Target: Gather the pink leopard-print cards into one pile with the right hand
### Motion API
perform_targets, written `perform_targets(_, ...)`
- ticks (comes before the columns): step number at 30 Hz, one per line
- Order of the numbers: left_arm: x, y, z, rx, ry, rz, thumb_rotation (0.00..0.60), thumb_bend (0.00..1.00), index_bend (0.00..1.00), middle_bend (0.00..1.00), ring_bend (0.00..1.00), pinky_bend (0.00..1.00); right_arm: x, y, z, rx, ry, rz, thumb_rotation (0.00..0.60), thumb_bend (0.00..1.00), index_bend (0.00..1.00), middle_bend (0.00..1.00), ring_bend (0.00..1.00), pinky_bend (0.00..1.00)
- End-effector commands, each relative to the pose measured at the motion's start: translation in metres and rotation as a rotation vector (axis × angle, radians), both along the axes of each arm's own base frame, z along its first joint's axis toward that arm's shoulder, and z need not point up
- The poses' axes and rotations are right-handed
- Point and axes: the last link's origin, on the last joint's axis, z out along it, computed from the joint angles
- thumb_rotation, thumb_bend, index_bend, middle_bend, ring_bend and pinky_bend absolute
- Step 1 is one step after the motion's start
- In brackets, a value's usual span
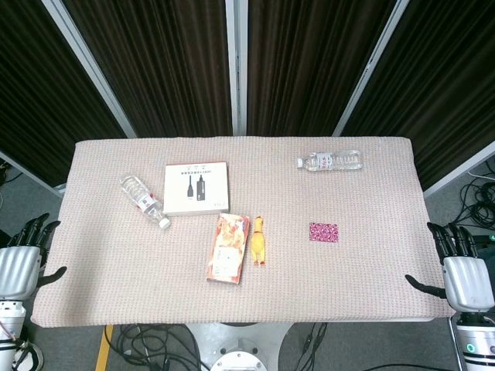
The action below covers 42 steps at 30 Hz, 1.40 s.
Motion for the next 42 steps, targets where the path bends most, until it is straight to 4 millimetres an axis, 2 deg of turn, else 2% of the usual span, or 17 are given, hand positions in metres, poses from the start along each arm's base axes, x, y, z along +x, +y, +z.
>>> perform_targets(1, 0.0, 0.0, -0.002, -0.008, -0.003, -0.004, 0.6, 0.0, 0.22, 0.19, 0.13, 0.3, 0.0, 0.0, 0.001, -0.001, 0.002, 0.002, 0.444, 0.0, 0.02, 0.12, 0.01, 0.0)
perform_targets(9, 0.003, 0.003, -0.006, -0.028, -0.003, -0.011, 0.6, 0.0, 0.22, 0.19, 0.13, 0.3, -0.001, -0.004, -0.001, 0.009, -0.006, -0.005, 0.439, 0.0, 0.02, 0.12, 0.01, 0.0)
perform_targets(18, 0.004, 0.007, -0.008, -0.031, -0.011, -0.027, 0.6, 0.0, 0.22, 0.19, 0.13, 0.3, 0.005, -0.019, -0.003, 0.02, 0.018, 0.034, 0.447, 0.03, 0.03, 0.15, 0.04, 0.01)
perform_targets(24, 0.008, 0.007, -0.009, -0.038, -0.022, -0.051, 0.6, 0.0, 0.22, 0.19, 0.13, 0.3, 0.019, -0.048, -0.017, 0.045, 0.002, 0.072, 0.454, 0.05, 0.09, 0.24, 0.16, 0.21)
perform_targets(30, 0.02, 0.013, -0.01, -0.044, -0.035, -0.095, 0.6, 0.0, 0.22, 0.19, 0.13, 0.3, 0.035, -0.079, -0.046, 0.118, 0.002, 0.065, 0.453, 0.05, 0.13, 0.26, 0.19, 0.25)
perform_targets(31, 0.019, 0.011, -0.008, -0.042, -0.028, -0.092, 0.6, 0.0, 0.22, 0.19, 0.13, 0.3, 0.039, -0.083, -0.052, 0.123, -0.013, 0.064, 0.455, 0.05, 0.15, 0.3, 0.23, 0.28)
perform_targets(33, 0.019, 0.01, -0.007, -0.043, -0.024, -0.097, 0.6, 0.0, 0.22, 0.19, 0.13, 0.3, 0.045, -0.089, -0.062, 0.138, -0.053, 0.058, 0.457, 0.06, 0.2, 0.44, 0.36, 0.42)
perform_targets(37, 0.018, 0.01, -0.005, -0.042, -0.02, -0.093, 0.6, 0.0, 0.22, 0.19, 0.13, 0.3, 0.058, -0.101, -0.077, 0.15, -0.035, 0.082, 0.496, 0.1, 0.27, 0.81, 0.68, 0.76)
perform_targets(39, 0.017, 0.011, -0.005, -0.041, -0.022, -0.089, 0.6, 0.0, 0.22, 0.19, 0.13, 0.3, 0.065, -0.106, -0.082, 0.156, -0.024, 0.096, 0.512, 0.11, 0.27, 0.92, 0.79, 0.85)
perform_targets(42, 0.016, 0.01, -0.005, -0.04, -0.024, -0.085, 0.6, 0.0, 0.22, 0.19, 0.13, 0.3, 0.075, -0.112, -0.09, 0.185, -0.005, 0.107, 0.547, 0.14, 0.27, 1.0, 0.89, 0.9)
